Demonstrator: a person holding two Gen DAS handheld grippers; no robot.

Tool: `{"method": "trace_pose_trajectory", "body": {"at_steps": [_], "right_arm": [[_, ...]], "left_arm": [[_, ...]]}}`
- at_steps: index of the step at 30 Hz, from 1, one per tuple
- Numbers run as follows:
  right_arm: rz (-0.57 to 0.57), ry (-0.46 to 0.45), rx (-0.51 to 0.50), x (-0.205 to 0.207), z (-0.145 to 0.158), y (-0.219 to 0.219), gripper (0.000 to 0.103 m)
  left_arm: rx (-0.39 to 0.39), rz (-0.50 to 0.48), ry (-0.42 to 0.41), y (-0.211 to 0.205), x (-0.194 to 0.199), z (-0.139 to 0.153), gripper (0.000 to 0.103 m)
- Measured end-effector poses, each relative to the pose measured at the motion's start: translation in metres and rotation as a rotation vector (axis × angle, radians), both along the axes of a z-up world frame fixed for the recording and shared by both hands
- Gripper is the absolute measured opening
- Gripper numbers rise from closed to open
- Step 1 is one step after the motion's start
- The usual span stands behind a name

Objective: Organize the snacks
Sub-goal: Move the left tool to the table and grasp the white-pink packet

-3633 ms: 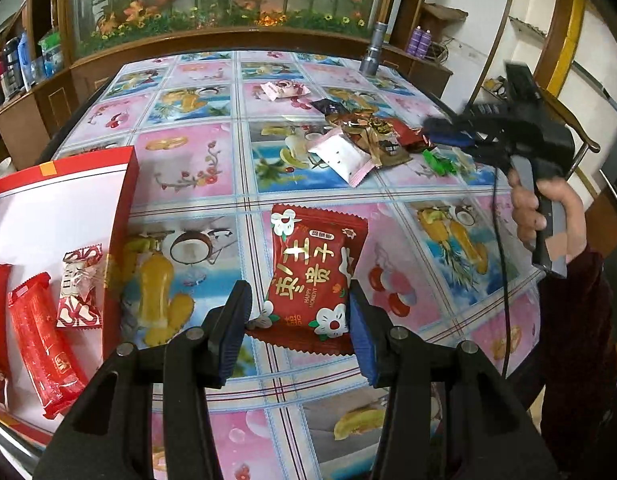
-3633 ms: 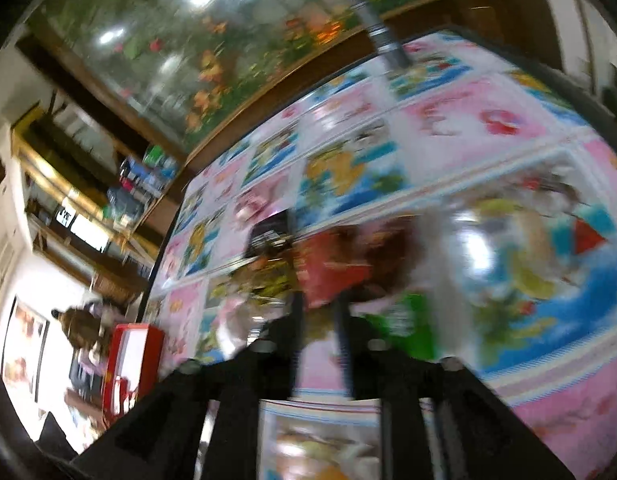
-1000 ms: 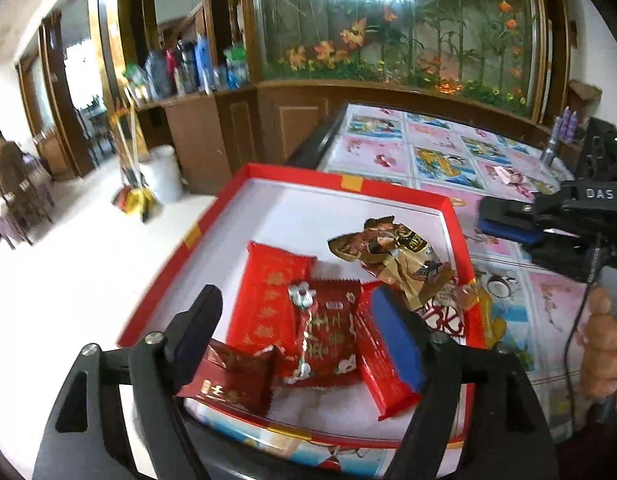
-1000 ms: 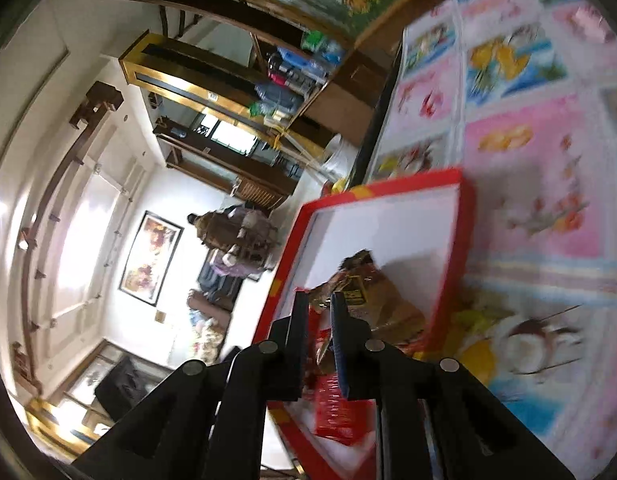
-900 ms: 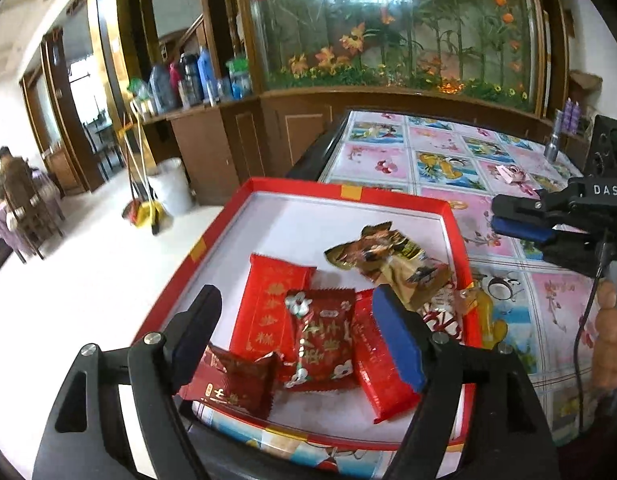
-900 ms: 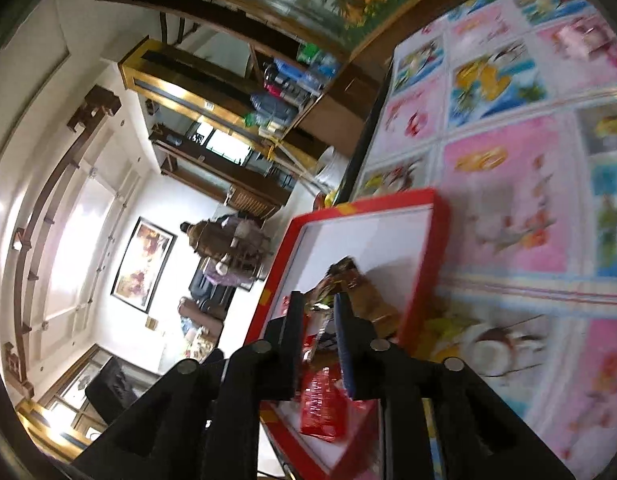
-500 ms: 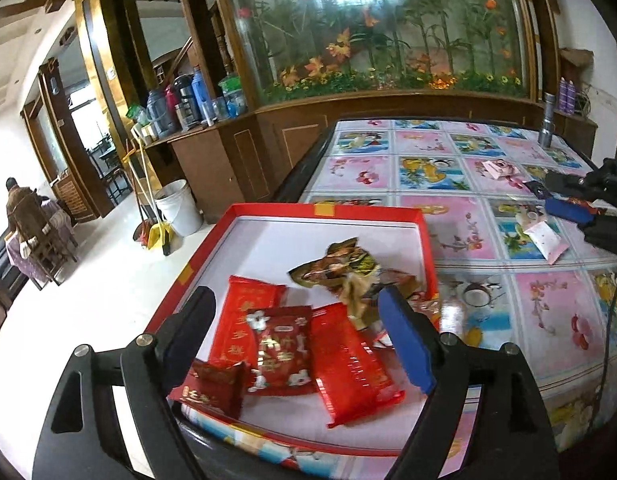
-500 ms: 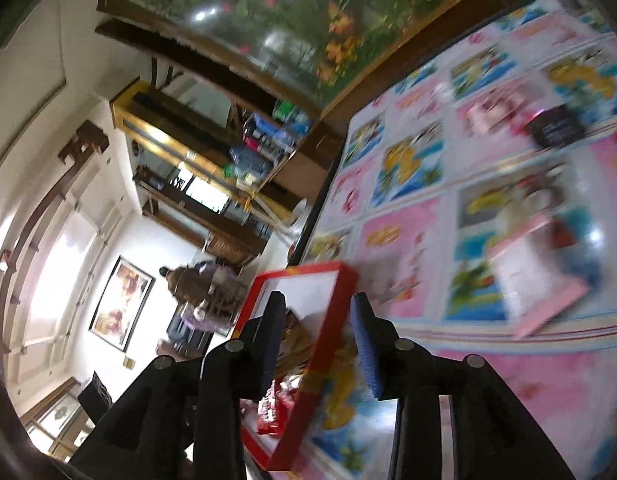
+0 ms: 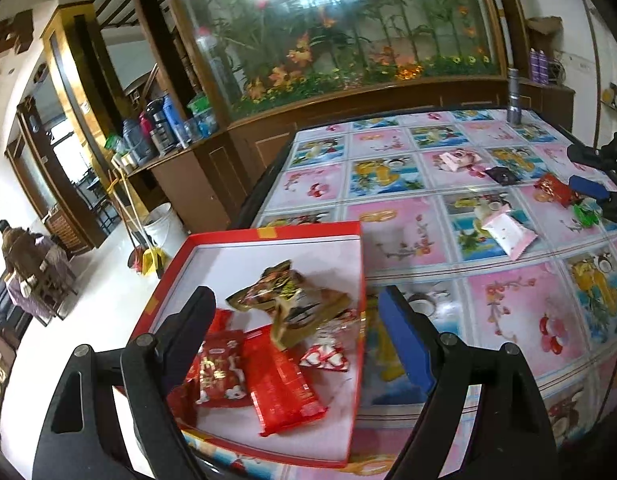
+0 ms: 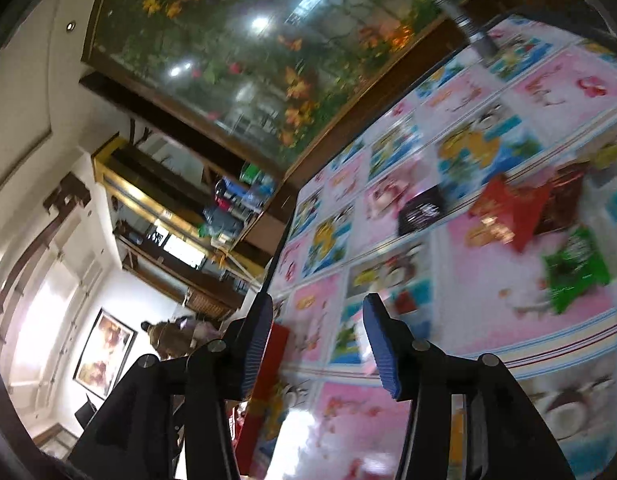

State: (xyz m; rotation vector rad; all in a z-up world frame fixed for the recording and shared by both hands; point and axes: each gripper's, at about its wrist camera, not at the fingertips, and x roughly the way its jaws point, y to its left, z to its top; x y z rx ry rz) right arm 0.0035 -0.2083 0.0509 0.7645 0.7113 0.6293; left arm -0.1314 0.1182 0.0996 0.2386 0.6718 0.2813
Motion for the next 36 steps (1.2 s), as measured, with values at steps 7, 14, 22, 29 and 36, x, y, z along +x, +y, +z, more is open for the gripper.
{"method": "trace_pose_trajectory", "body": {"at_steps": [7,14,22,29,36], "right_arm": [[-0.055,-0.001,0.018,-0.001,-0.001,-0.035,0.050],[-0.075,-0.004,0.015,-0.001,0.001,-0.051,0.052],[-0.097,0.004,0.002,-0.001,0.002,-0.063,0.052],[-0.113,0.008,-0.025,0.001,0.003,-0.068,0.052],[-0.118,0.017,-0.054,0.004,0.004,-0.072,0.054]], "left_arm": [[0.026,-0.036,0.017,-0.026,0.009,0.000,0.084],[0.051,-0.069,0.036,-0.048,0.017,-0.002,0.084],[0.063,-0.092,0.050,-0.065,0.024,-0.007,0.084],[0.066,-0.103,0.061,-0.071,0.028,-0.009,0.084],[0.066,-0.111,0.073,-0.075,0.035,-0.013,0.084]]}}
